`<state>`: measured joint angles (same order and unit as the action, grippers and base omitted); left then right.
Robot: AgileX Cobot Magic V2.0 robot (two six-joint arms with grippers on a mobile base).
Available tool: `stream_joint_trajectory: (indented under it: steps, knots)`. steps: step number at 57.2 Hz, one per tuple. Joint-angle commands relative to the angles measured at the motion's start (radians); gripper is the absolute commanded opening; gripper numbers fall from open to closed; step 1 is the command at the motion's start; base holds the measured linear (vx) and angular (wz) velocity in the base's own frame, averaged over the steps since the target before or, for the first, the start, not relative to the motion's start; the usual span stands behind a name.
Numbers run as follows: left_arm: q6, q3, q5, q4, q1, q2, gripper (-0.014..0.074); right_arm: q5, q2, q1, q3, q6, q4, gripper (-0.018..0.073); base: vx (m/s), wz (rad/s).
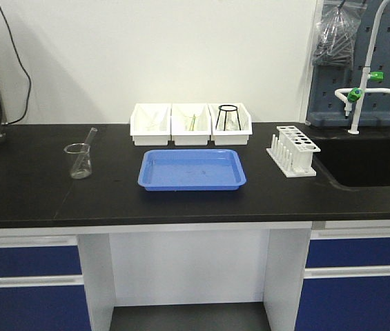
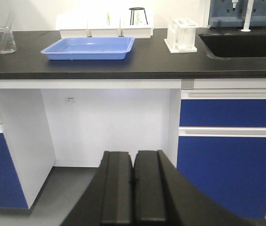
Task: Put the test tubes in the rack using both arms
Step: 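Drive the base forward up to the bench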
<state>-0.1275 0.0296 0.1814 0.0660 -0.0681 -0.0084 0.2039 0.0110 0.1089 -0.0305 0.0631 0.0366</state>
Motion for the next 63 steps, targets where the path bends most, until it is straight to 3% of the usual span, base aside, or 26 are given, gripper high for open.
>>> stream_joint_trajectory:
  steps: [1,63]
  knots:
    - [-0.006,0.026,-0.08,-0.007,0.0,-0.02,-0.002,-0.08,0.007,0.004,-0.011,-0.005,0.01,-0.0008,0.28,-0.07]
    - [-0.006,0.026,-0.08,-0.007,0.0,-0.02,-0.002,-0.08,0.007,0.004,-0.011,-0.005,0.01,-0.0008,0.36,0.05]
